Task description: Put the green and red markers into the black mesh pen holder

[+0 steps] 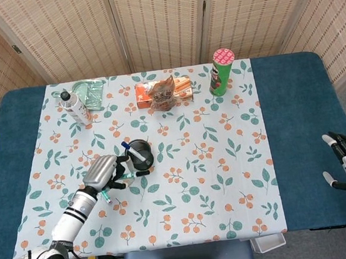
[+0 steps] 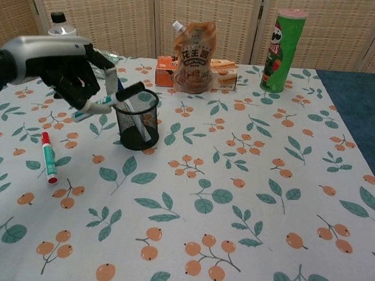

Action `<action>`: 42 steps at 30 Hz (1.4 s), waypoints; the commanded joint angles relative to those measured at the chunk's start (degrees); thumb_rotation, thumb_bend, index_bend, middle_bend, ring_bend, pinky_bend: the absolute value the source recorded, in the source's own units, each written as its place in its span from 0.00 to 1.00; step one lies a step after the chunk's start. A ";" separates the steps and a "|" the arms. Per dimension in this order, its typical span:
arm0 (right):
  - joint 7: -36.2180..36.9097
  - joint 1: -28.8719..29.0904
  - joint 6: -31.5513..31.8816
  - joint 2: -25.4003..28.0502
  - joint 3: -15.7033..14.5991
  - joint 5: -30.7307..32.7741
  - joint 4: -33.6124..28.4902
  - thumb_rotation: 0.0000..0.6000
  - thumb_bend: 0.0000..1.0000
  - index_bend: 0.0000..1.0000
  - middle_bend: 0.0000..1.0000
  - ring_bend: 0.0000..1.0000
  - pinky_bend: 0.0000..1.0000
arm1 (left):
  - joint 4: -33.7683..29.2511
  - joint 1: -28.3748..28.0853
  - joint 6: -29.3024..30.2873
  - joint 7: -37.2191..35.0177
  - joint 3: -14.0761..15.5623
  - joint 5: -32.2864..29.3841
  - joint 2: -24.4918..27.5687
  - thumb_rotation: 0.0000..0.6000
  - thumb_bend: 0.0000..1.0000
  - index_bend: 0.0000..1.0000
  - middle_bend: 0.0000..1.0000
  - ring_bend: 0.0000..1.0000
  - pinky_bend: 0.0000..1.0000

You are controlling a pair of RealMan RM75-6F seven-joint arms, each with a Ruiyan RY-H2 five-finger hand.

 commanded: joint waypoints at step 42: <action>6.32 -1.46 2.61 1.63 -1.25 -2.82 1.29 1.00 0.35 0.03 0.00 0.00 0.00 | 38.36 -8.33 -0.06 -44.60 -7.04 13.49 -26.95 1.00 0.37 0.61 0.97 0.66 0.83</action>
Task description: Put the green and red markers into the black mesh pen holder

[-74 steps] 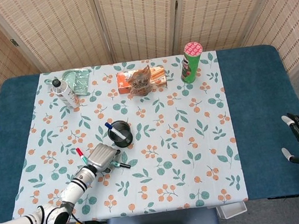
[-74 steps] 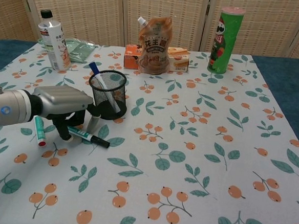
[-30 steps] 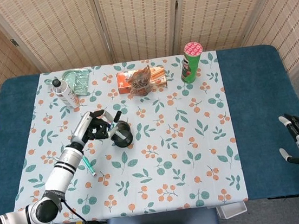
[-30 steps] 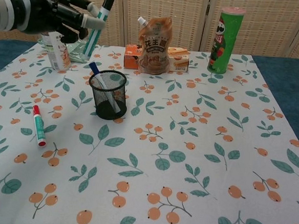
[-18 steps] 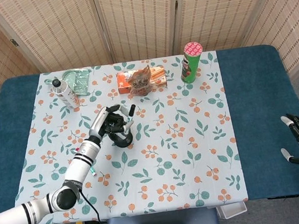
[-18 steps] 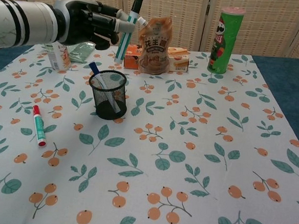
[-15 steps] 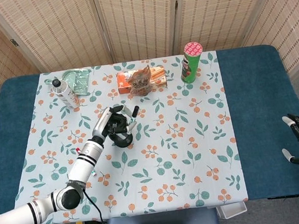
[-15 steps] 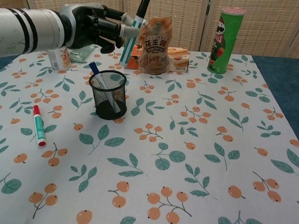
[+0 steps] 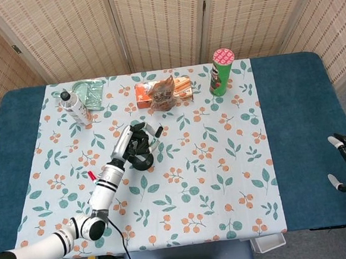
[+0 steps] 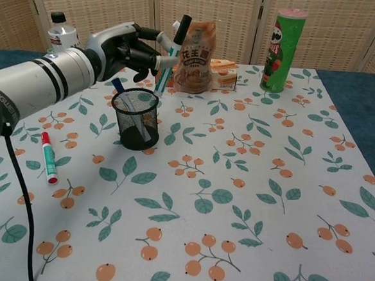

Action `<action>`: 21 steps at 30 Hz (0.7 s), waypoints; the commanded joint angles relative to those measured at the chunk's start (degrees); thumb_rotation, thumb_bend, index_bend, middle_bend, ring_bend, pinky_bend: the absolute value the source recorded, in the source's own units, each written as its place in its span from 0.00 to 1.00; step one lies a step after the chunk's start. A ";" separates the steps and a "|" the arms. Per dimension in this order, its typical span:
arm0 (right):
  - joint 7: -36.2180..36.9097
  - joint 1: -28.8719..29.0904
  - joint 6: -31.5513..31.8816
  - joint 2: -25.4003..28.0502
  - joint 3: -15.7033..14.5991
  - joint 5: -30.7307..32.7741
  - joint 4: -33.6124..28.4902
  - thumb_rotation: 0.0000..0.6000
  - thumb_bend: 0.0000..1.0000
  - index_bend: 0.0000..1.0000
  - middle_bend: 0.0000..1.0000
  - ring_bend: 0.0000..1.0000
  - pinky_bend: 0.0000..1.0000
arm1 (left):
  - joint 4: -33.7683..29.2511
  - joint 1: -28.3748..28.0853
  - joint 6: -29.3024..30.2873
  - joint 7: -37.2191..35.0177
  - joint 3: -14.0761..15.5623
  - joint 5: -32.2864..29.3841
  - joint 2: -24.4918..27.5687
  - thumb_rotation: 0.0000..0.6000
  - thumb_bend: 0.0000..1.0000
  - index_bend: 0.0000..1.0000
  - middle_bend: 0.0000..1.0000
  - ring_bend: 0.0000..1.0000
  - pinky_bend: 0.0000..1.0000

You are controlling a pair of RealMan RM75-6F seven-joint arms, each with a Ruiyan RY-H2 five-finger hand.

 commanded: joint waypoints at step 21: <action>-1.08 -0.32 0.96 -0.26 -0.06 -0.38 -0.35 1.00 0.35 0.03 0.00 0.00 0.00 | 12.39 -0.36 4.24 -17.32 7.49 10.45 -1.85 1.00 0.25 0.32 0.92 0.62 0.81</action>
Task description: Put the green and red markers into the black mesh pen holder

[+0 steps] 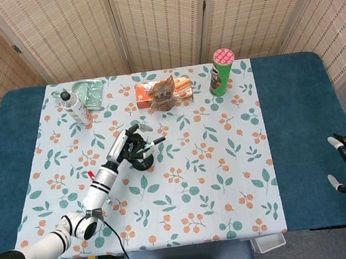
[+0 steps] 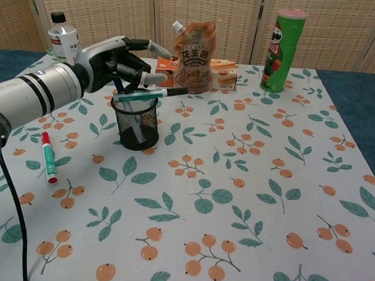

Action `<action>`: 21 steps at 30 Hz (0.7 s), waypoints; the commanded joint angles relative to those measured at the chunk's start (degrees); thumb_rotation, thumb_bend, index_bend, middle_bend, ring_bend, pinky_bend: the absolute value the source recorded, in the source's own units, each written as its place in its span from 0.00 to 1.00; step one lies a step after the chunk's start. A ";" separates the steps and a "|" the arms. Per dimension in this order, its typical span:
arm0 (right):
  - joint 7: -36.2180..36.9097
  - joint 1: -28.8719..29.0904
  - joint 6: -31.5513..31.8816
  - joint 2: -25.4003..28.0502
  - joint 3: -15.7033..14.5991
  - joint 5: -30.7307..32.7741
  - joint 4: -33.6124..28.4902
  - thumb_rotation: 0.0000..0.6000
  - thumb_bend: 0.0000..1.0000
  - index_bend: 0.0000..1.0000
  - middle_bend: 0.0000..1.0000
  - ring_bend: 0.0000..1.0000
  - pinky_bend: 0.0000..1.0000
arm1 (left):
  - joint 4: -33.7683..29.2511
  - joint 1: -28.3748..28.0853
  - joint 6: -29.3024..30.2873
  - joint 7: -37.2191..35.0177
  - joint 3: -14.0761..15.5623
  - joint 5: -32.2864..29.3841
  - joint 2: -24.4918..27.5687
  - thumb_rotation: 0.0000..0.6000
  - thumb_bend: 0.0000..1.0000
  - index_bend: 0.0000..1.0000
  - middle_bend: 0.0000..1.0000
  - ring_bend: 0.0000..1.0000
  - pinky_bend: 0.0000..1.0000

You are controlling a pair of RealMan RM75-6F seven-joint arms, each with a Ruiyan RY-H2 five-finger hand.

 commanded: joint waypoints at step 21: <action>-2.95 0.89 -1.04 -0.82 -0.79 -1.51 -1.07 1.00 0.35 0.03 0.00 0.00 0.00 | -45.50 25.96 31.03 38.94 6.20 1.46 36.09 1.00 0.25 0.33 0.91 0.61 0.81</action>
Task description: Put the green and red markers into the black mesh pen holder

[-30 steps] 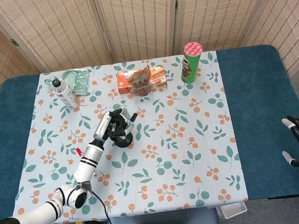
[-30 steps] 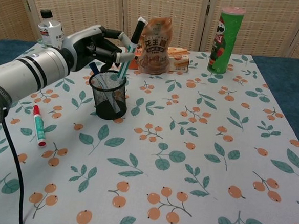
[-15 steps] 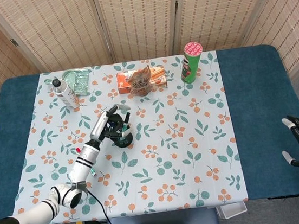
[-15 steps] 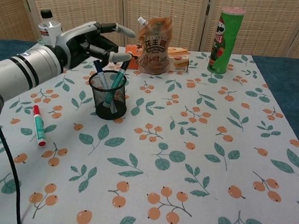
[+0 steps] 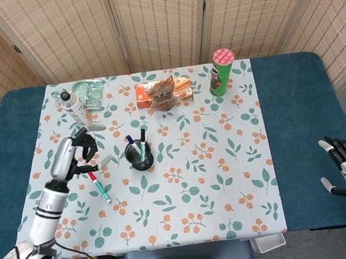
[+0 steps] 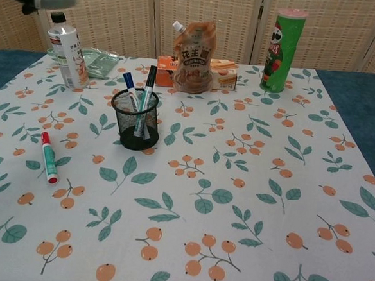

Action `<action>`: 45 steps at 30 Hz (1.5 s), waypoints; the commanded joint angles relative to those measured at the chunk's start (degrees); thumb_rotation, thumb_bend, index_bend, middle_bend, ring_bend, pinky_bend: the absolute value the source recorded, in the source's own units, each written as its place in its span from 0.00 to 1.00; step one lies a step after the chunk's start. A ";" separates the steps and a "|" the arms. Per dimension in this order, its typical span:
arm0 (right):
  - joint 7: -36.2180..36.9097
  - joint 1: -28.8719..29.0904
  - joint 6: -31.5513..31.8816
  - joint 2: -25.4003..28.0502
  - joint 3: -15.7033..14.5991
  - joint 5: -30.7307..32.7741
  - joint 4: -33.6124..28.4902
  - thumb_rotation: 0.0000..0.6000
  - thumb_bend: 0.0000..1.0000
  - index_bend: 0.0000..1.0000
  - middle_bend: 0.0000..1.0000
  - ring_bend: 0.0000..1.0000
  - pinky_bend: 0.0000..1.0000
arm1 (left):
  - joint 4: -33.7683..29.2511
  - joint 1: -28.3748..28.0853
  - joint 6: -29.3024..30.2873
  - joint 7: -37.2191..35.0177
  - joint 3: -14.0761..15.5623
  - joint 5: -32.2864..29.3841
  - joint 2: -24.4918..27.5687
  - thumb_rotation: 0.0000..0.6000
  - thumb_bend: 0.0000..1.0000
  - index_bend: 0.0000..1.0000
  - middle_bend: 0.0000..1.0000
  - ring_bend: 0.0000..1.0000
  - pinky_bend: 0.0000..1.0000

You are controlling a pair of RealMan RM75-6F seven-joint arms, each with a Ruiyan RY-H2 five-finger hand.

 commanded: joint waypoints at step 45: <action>-3.16 3.62 -7.00 -1.22 0.03 3.36 -0.15 1.00 0.35 0.03 0.00 0.00 0.00 | 17.94 -8.66 -20.14 11.64 19.98 20.55 1.35 1.00 0.25 0.38 0.86 0.57 0.82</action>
